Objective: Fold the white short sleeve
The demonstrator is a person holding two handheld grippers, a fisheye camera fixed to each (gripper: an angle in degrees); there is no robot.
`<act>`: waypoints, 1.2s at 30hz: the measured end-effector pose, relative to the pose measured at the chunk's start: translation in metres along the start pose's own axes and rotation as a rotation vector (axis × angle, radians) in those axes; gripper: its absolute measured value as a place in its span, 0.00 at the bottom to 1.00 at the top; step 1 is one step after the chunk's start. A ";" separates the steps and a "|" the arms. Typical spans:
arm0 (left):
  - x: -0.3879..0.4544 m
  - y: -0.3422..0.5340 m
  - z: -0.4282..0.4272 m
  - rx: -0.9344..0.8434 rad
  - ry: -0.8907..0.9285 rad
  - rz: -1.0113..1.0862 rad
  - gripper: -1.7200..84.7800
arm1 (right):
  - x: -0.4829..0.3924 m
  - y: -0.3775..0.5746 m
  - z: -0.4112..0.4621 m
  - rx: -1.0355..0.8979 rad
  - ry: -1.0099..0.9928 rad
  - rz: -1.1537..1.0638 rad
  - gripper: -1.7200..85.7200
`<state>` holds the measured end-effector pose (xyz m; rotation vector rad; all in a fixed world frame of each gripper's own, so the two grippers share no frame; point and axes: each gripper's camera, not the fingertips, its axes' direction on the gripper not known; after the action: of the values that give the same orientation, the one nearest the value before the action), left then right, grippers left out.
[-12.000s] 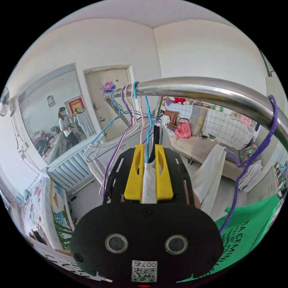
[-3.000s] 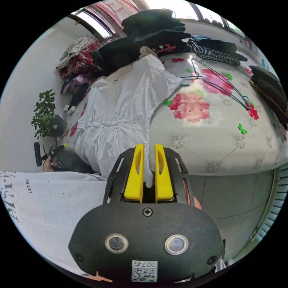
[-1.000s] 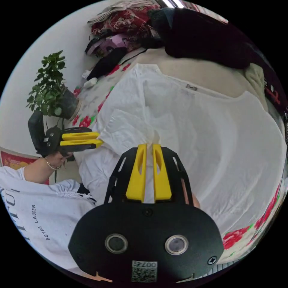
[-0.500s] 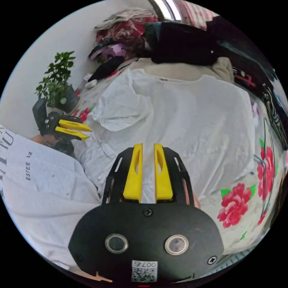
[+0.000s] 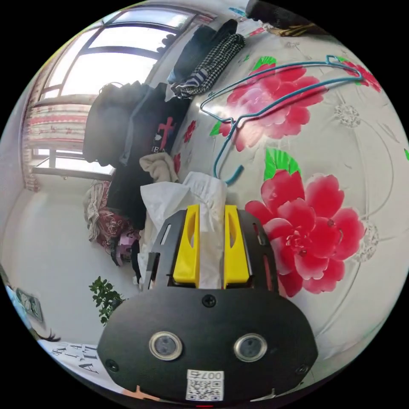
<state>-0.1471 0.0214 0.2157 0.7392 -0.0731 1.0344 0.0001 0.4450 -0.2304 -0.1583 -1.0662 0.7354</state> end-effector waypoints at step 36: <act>-0.005 0.095 -0.057 0.097 0.052 -0.289 0.09 | -0.184 0.165 0.097 -0.494 0.208 -0.944 0.10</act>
<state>-0.2415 0.0793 0.2195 0.7847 0.1269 0.7847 -0.2096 0.4346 -0.3933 -0.1273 -0.9626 -0.3929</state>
